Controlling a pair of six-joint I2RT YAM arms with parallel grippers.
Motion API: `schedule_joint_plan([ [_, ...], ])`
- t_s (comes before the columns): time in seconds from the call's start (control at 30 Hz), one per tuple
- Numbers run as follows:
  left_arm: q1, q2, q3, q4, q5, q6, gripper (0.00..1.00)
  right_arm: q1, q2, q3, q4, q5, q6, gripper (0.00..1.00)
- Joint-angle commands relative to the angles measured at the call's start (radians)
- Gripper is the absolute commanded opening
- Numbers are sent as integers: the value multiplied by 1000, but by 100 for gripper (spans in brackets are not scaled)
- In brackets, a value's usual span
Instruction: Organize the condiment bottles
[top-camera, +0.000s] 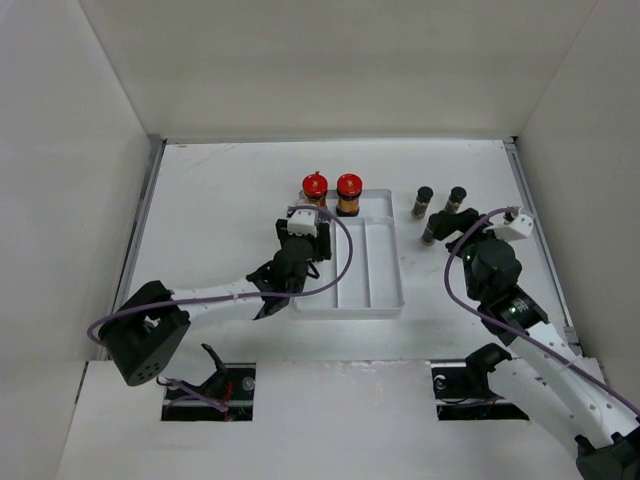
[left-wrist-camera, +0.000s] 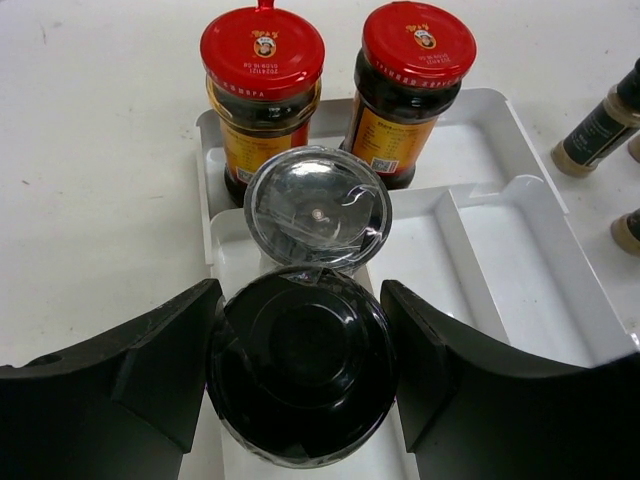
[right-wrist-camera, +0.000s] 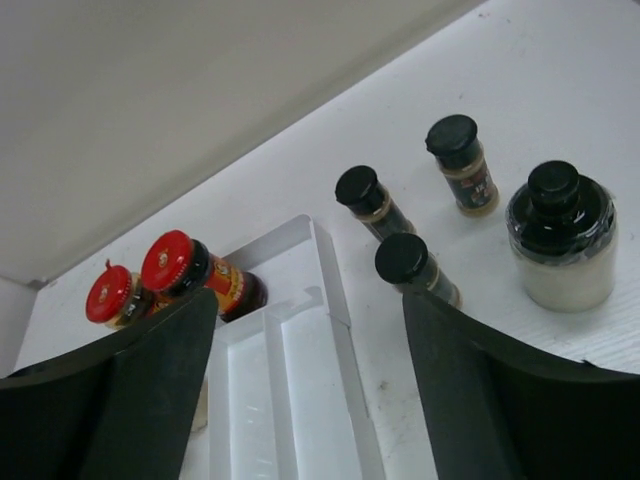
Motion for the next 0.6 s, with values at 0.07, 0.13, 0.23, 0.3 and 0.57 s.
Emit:
schedule_joint_plan([
  [0.07,9,34,-9,124,20,-46,40,-16,20,-10,-10,40,-9,89],
  [0.13,5,54,-12,124,20,-54,41,-31,37,-18,0,50,-7,92],
  [0.23,2,78,-15,125,11,-59,42,-83,85,-38,14,64,-2,94],
  [0.3,0,92,-21,134,11,-71,44,-128,108,-58,30,86,2,95],
  [0.57,-7,128,-30,147,8,-105,63,-284,233,-7,22,84,-18,100],
])
